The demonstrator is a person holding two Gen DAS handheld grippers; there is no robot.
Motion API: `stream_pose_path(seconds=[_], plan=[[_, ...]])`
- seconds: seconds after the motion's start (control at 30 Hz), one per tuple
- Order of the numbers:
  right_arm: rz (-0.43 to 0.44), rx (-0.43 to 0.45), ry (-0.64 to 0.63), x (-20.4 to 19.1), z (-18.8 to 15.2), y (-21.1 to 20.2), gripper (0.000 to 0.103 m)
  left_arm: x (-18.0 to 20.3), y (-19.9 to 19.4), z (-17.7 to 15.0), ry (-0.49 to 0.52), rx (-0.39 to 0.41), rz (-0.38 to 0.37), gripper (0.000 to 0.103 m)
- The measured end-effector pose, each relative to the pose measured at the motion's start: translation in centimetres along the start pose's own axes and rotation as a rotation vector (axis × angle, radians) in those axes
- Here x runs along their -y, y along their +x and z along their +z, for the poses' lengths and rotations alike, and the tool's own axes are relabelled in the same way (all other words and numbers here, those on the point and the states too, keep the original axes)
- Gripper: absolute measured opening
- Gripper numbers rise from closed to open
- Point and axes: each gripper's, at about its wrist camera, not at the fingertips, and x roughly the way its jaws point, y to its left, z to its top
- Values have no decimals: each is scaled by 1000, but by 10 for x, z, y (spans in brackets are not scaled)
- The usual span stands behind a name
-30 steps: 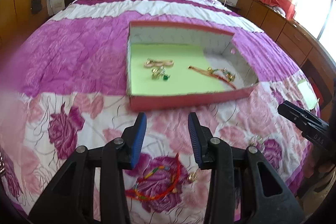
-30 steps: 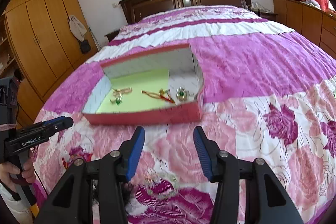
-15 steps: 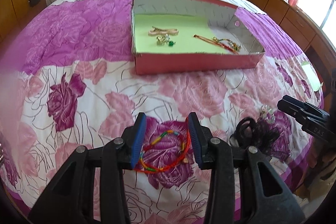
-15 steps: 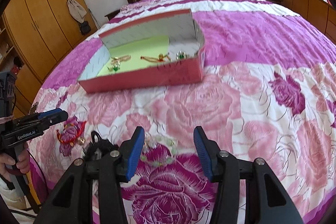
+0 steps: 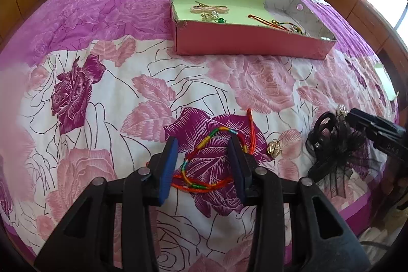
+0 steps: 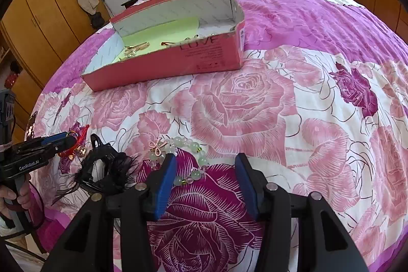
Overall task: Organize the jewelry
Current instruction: 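Move the left gripper to the rainbow cord bracelet while the right approaches the jade bead bracelet, then grasp the rainbow cord bracelet with the left gripper while the right grasps the jade bracelet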
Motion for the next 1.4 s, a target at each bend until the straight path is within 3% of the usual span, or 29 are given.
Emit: stream_pose_path(seconds=[0.53, 0.63, 0.7, 0.73, 0.8, 1.4], plan=[[-34, 6, -36, -5, -2, 6, 38, 10, 9, -4, 74, -3, 64, 31], [-41, 12, -38, -5, -2, 6, 27, 12, 7, -6, 79, 7, 56, 23], [-48, 19, -35, -4, -2, 5, 14, 13, 5, -7, 87, 14, 48, 11], [-50, 24, -28, -2, -2, 4, 12, 14, 4, -8, 91, 16, 47, 8], [-37, 28, -7, 1, -2, 3, 12, 15, 3, -9, 101, 23, 55, 0], [-5, 129, 0, -7, 0, -24, 10, 16, -28, -5, 58, 152, -7, 0]])
